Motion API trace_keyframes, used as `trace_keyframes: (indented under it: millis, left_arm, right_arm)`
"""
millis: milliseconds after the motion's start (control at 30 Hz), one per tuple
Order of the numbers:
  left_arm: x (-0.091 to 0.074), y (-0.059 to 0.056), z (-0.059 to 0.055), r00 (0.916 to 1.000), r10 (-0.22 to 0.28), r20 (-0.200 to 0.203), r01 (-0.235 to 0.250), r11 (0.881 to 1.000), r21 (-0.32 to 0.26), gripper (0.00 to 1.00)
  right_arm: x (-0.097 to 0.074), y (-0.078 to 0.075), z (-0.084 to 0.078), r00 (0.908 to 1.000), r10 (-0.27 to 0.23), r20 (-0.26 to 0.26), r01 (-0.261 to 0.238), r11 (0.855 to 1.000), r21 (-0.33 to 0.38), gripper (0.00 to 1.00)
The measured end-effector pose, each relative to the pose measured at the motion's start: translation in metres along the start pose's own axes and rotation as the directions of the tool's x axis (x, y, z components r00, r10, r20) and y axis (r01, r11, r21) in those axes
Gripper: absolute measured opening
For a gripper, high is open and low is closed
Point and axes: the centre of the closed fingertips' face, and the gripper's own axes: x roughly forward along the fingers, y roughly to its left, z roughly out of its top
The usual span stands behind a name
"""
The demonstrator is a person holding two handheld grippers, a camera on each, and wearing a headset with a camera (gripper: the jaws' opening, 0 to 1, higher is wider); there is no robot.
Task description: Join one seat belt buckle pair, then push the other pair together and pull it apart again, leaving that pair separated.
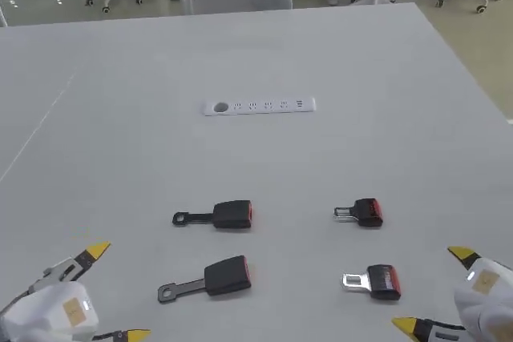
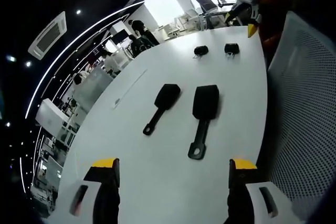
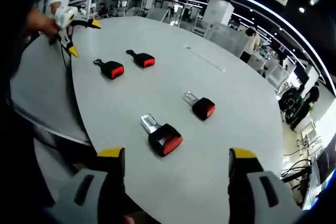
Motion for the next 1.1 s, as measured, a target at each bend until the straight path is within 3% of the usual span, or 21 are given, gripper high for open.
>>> trace_keyframes:
  millis: [67, 133, 267, 333, 400, 433, 500, 567, 600, 667, 800, 933, 1000, 1067, 1100]
  left_arm:
    - [0.001, -0.001, -0.002, 0.9998, -0.017, -0.008, 0.017, 1.0, -0.011, 0.76]
    - [0.002, -0.002, -0.003, 0.9996, -0.028, -0.007, 0.028, 0.999, -0.018, 0.78]
    - [0.011, -0.006, 0.005, 0.9979, -0.064, -0.013, 0.062, 0.993, -0.104, 0.8]
    - [0.018, -0.017, 0.014, 0.9925, -0.122, -0.005, 0.12, 0.984, -0.133, 0.77]
    - [0.026, -0.028, 0.022, 0.9813, -0.192, -0.021, 0.186, 0.969, -0.16, 0.68]
    - [0.032, -0.031, 0.027, 0.9783, -0.206, -0.026, 0.2, 0.97, -0.137, 0.65]
    - [0.042, -0.031, 0.033, 0.9768, -0.21, -0.042, 0.209, 0.978, -0.023, 0.61]
    - [0.048, -0.034, 0.034, 0.9675, -0.238, -0.084, 0.24, 0.971, 0.015, 0.51]
    - [0.053, -0.031, 0.036, 0.9674, -0.235, -0.095, 0.239, 0.971, 0.026, 0.46]
    - [0.059, -0.025, 0.045, 0.9711, -0.23, -0.064, 0.23, 0.973, 0.002, 0.45]
    - [0.07, -0.022, 0.053, 0.9698, -0.239, -0.048, 0.237, 0.97, -0.046, 0.45]
    - [0.081, -0.032, 0.059, 0.9566, -0.288, -0.045, 0.284, 0.955, -0.084, 0.49]
    - [0.086, -0.039, 0.059, 0.9453, -0.322, -0.053, 0.317, 0.945, -0.081, 0.5]
    - [0.089, -0.043, 0.063, 0.9405, -0.336, -0.053, 0.332, 0.941, -0.071, 0.51]
    - [0.09, -0.045, 0.066, 0.9362, -0.347, -0.054, 0.343, 0.937, -0.069, 0.51]
  right_arm:
    - [0.002, 0.006, 0.003, 0.9997, 0.025, 0.003, -0.025, 0.999, -0.033, 0.76]
    - [0.004, 0.01, 0.007, 0.9987, 0.049, 0.013, -0.049, 0.998, -0.026, 0.74]
    - [0.006, 0.012, 0.01, 0.9965, 0.082, 0.015, -0.081, 0.995, -0.051, 0.67]
    - [0.01, 0.012, 0.011, 0.9944, 0.105, 0.01, -0.104, 0.992, -0.074, 0.64]
    - [0.013, 0.011, 0.012, 0.9938, 0.111, 0.008, -0.11, 0.99, -0.092, 0.63]
    - [0.016, 0.011, 0.013, 0.9924, 0.122, 0.01, -0.121, 0.988, -0.101, 0.62]
    - [0.022, 0.013, 0.012, 0.9893, 0.146, 0.001, -0.145, 0.983, -0.114, 0.59]
    - [0.029, 0.015, 0.011, 0.9858, 0.167, -0.009, -0.167, 0.977, -0.129, 0.58]
    - [0.031, 0.017, 0.011, 0.9841, 0.177, -0.01, -0.177, 0.976, -0.131, 0.57]
    - [0.036, 0.022, 0.011, 0.9784, 0.206, -0.016, -0.206, 0.97, -0.131, 0.55]
    - [0.043, 0.025, 0.011, 0.9698, 0.242, -0.032, -0.244, 0.957, -0.156, 0.51]
    - [0.048, 0.022, 0.008, 0.9633, 0.261, -0.062, -0.268, 0.946, -0.181, 0.5]
    - [0.05, 0.02, 0.005, 0.9578, 0.277, -0.078, -0.287, 0.938, -0.194, 0.49]
    - [0.052, 0.016, 0.004, 0.9573, 0.278, -0.08, -0.288, 0.937, -0.197, 0.48]
    - [0.052, 0.015, 0.003, 0.9508, 0.296, -0.09, -0.308, 0.933, -0.186, 0.46]
